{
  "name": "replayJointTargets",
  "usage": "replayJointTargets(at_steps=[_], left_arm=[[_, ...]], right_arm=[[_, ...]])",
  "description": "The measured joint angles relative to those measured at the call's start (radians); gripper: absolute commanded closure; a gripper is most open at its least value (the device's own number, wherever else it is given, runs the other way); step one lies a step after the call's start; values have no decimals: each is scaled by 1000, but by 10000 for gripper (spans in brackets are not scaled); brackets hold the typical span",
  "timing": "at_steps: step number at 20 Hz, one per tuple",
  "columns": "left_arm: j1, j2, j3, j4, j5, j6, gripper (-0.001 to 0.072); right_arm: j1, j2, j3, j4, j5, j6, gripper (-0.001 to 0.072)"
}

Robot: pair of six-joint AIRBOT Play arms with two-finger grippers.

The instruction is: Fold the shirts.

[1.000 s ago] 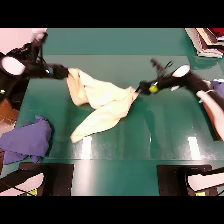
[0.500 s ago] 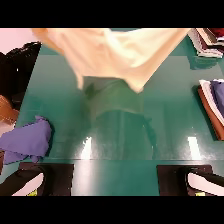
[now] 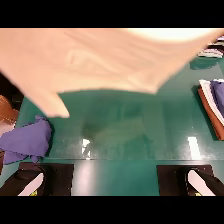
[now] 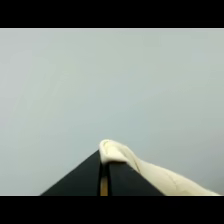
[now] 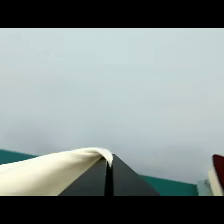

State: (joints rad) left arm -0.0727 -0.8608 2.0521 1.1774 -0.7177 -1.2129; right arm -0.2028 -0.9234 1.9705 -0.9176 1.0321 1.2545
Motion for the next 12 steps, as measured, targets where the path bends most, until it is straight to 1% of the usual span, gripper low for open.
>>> replayJointTargets(at_steps=[1, 3, 6, 8, 10, 12], left_arm=[[0, 11, 11, -6, -7, 0, 686], [0, 25, 10, -16, -64, -3, 686], [0, 20, -98, -20, -187, -48, 686], [0, 3, -220, -23, -257, -77, 685], [0, -36, -375, -24, -321, -96, 685], [0, -89, -540, -28, -349, -108, 685]], right_arm=[[-44, 30, -16, 0, 0, -1, 698], [-118, 73, -57, 1, 18, -4, 698], [-163, 84, -157, 6, 89, -4, 698], [-141, 45, -238, 2, 148, -3, 698], [-78, -28, -344, -15, 200, 0, 698], [1, -118, -440, -61, 210, 3, 698]])
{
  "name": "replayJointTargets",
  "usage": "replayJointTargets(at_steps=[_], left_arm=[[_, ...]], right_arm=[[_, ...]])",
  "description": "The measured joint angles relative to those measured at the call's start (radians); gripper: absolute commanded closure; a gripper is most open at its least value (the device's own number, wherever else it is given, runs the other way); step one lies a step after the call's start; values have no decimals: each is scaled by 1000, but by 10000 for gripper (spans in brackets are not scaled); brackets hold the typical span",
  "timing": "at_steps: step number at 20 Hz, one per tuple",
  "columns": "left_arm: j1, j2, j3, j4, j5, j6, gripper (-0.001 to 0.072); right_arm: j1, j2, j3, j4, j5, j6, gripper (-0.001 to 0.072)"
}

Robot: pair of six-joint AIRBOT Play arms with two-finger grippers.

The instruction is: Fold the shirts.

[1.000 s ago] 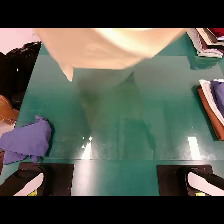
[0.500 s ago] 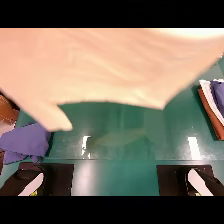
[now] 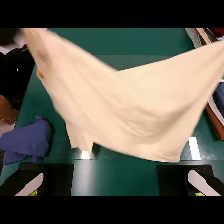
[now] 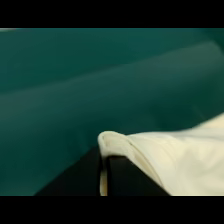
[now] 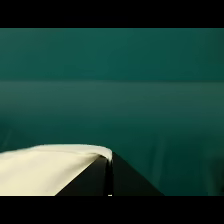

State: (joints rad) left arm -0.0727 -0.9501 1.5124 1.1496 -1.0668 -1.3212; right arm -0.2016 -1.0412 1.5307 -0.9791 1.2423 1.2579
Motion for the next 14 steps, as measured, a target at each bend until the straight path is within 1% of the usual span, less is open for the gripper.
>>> replayJointTargets(at_steps=[2, 4, 6, 8, 11, 12, 13, 14], left_arm=[[0, -74, -141, -1, 5, -5, 686], [0, -161, -234, -4, 68, 10, 686], [0, -254, -284, -4, 165, 24, 685], [0, -332, -309, -6, 289, 27, 685], [0, -423, -307, -6, 449, 21, 684], [0, -447, -299, -6, 486, 20, 655], [0, -465, -290, -6, 514, 18, 419], [0, -479, -281, -6, 534, 14, 260]], right_arm=[[67, -106, -64, -61, -24, 18, 698], [115, -226, -82, -97, -81, 55, 698], [145, -337, -50, -119, -133, 95, 698], [171, -435, 12, -130, -164, 118, 698], [200, -559, 125, -141, -193, 135, 696], [209, -596, 162, -143, -195, 138, 694], [216, -626, 197, -144, -200, 142, 643], [223, -650, 227, -145, -202, 145, 430]])
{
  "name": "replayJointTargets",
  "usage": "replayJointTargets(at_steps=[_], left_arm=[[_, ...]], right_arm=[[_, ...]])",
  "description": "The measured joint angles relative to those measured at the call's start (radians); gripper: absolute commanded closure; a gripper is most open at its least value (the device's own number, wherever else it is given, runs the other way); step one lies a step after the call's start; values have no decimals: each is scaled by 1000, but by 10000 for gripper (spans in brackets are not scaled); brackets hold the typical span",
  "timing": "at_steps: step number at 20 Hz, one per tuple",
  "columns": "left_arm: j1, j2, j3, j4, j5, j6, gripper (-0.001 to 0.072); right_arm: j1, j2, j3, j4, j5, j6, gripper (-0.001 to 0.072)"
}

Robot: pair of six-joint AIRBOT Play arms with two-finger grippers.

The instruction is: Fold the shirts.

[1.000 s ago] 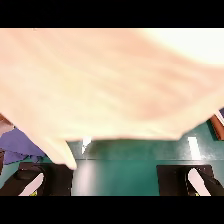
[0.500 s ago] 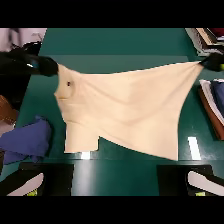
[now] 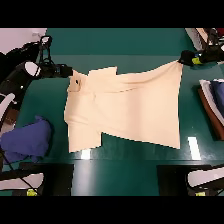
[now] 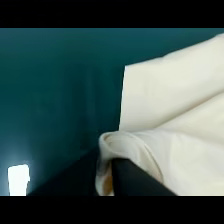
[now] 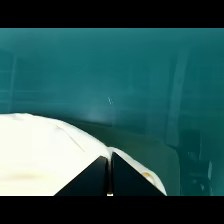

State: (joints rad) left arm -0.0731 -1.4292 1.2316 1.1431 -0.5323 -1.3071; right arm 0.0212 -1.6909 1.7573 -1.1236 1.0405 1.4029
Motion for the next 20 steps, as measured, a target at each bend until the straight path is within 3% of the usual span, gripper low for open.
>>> replayJointTargets(at_steps=[1, 4, 8, 14, 20], left_arm=[[1, -10, 10, 0, 14, -2, 246], [23, -24, 58, 1, -7, -11, 246], [134, -5, 134, 1, -218, -55, 246], [298, 64, 31, -16, -584, -76, 246], [328, 155, -323, -113, -665, -41, 246]], right_arm=[[5, -20, 27, 0, -1, 0, 326], [6, -52, 99, -2, 26, 2, 328], [-31, -14, 113, -3, 152, -3, 329], [-77, 204, -162, 5, 277, -68, 329], [-78, 439, -477, 41, 247, -105, 329]])
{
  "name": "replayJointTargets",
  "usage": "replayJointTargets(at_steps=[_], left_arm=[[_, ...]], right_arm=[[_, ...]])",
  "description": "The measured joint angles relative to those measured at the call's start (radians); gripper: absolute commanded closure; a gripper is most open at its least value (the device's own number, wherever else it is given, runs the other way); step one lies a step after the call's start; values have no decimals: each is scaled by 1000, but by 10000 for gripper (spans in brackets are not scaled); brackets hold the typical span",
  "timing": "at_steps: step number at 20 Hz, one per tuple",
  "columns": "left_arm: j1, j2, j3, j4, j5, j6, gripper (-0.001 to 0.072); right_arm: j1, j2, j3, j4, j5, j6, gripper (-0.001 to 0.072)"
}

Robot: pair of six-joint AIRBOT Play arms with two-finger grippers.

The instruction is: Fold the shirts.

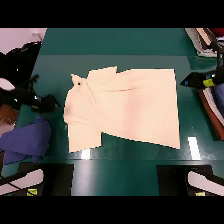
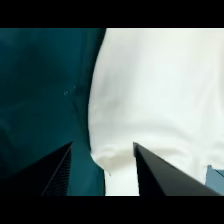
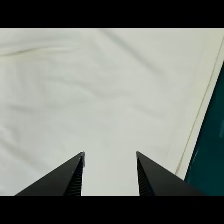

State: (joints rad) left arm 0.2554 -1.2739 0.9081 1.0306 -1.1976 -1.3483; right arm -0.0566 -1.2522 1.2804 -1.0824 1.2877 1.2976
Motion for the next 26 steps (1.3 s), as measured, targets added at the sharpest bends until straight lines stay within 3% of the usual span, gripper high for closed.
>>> replayJointTargets(at_steps=[8, 9, 12, 20, 26], left_arm=[[-19, 27, -230, -164, 101, 80, 257], [-37, 28, -240, -175, 127, 84, 400], [-76, 24, -246, -180, 194, 94, 683], [-98, 26, -135, -193, 171, 109, 686], [-99, 26, -106, -198, 154, 122, 686]], right_arm=[[-2, 187, -142, 16, -59, -8, 330], [-4, 201, -145, 16, -55, -8, 330], [-37, 239, -173, 16, -12, -7, 330], [-352, 382, -526, -108, 121, -2, 335], [-435, 328, -735, -139, 164, 1, 335]])
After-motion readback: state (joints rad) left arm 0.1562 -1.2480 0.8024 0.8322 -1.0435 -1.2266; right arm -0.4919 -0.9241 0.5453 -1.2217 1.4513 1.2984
